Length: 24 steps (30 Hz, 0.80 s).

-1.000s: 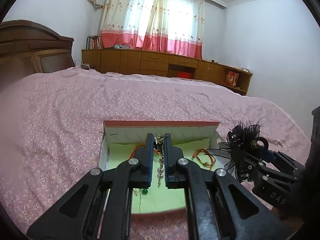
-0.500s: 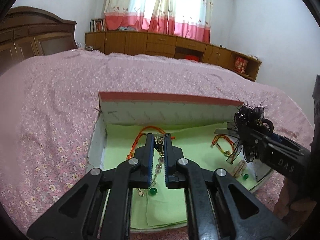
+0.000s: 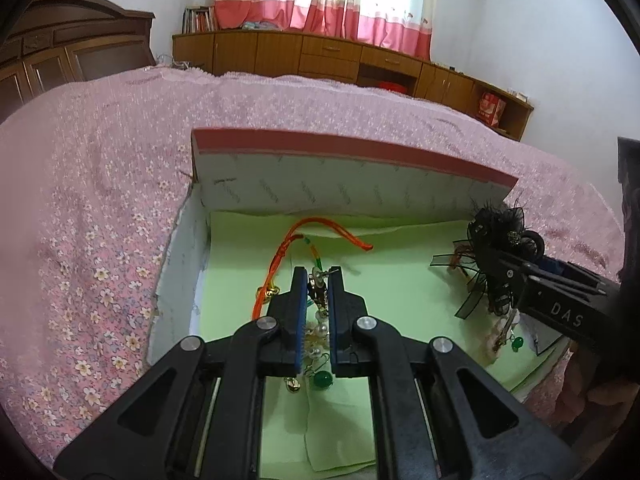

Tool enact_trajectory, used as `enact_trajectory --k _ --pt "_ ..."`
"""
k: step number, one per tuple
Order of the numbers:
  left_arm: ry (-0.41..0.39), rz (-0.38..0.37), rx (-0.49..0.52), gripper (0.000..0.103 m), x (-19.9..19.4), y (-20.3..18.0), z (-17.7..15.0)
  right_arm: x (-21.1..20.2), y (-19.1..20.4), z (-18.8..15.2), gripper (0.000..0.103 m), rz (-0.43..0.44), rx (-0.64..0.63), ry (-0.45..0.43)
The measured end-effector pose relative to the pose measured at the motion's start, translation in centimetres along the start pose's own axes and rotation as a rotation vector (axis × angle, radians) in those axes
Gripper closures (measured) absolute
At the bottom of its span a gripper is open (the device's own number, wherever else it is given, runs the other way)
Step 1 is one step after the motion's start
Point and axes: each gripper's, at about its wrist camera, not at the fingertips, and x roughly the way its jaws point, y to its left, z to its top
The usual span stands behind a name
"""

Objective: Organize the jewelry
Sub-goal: 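Open the left tool onto the lining while the right tool releases the fascinator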

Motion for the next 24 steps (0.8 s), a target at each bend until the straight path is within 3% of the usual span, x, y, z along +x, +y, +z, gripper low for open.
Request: enact_trajectory --k 7,10,15,24 --pt "0.04 0.021 -0.007 0.098 0.7 0.1 0.4 0.5 0.1 0.2 0.039 -0.002 -0.02 0.034" --pt "0.058 0.022 -0.012 0.089 1.0 0.0 0.2 0.4 0.1 0.1 0.031 0.013 -0.02 0.041" --pt "0.061 0.012 -0.013 0.071 0.4 -0.4 0.3 -0.3 0.2 0.0 0.03 0.036 -0.003 0.044" --pt "0.044 -0.017 -0.043 0.07 -1.9 0.2 0.3 -3.8 -0.3 -0.4 0.028 0.085 0.047 -0.02"
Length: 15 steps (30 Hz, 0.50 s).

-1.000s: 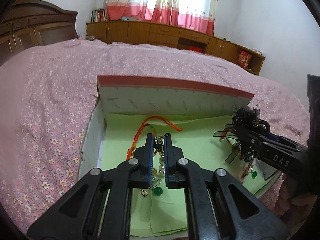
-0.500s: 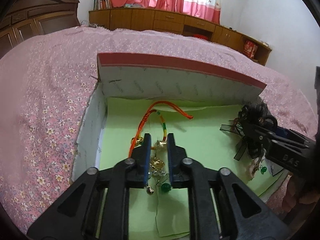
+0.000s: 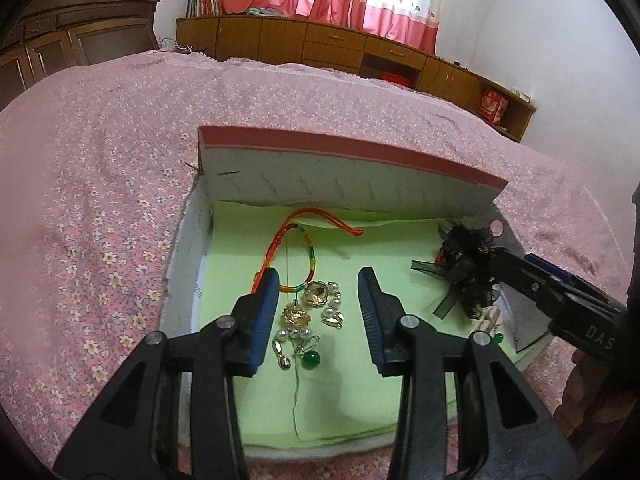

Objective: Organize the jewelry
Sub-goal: 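Open the left tool onto the lining while the right tool releases the fascinator, then withdraw both tools from the box toward the jewelry on the bedspread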

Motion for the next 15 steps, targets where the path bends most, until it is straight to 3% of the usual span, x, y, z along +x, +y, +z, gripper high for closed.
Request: enact_trajectory --k 15 --pt "-0.051 -0.002 0.002 0.07 -4.5 0.0 -0.3 -6.3 0.4 -0.6 0.028 0.038 0.018 -0.11"
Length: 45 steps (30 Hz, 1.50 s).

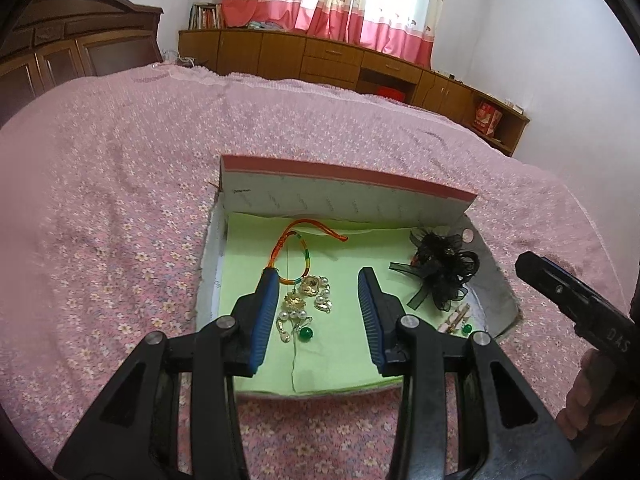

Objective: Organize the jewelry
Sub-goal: 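Withdraw both tools from the box toward the jewelry on the bedspread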

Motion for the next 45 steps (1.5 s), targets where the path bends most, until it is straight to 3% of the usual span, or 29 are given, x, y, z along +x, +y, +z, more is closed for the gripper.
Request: enact_trajectory --k 7,15,45 --pt "-0.016 0.011 0.031 0.07 -2.3 -0.6 -0.3 -2.3 0.3 -0.6 0.028 0.01 0.007 -0.021" --pt "0.024 0.009 0.042 0.07 -3.5 -0.9 -1.3 -4.1 0.6 -2.0 0.028 0.005 0.004 0.01" --pt "0.286 -0.048 0.062 0.071 -3.1 -0.9 -8.4 -5.8 -0.9 -7.7 0.028 -0.024 0.041 0.164"
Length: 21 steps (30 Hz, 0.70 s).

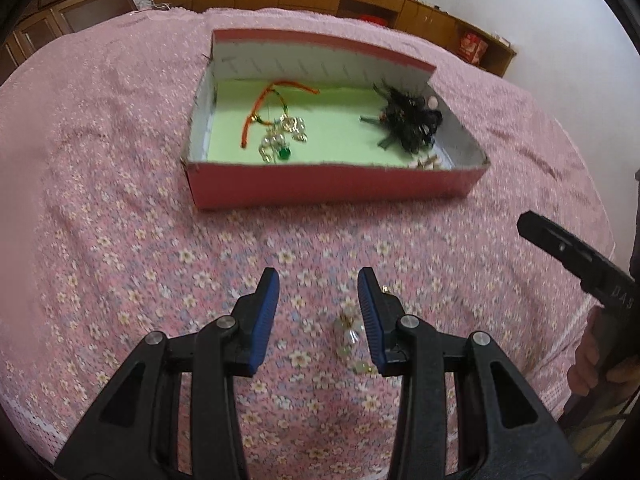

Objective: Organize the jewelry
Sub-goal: 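Withdraw both tools from the box toward the jewelry on the bedspread, then grasp the clear bead bracelet with the left tool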

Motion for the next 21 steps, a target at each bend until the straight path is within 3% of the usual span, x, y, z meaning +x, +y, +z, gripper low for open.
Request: enact_trajectory --k 17,19,21 --pt "0.107 0.016 0.133 0.073 2.7 -2.0 -2.0 0.5 -0.4 -0.6 0.028 0.002 0.018 0.026" --pt "0.103 0.009 0.136 0.078 2.9 -2.0 -2.1 0.6 -0.5 -0.6 0.028 0.002 0.019 0.028" --pt "0.102 0.001 0.137 0.089 3.1 -2.0 -2.1 0.7 -0.5 -0.7 0.028 0.002 0.021 0.029"
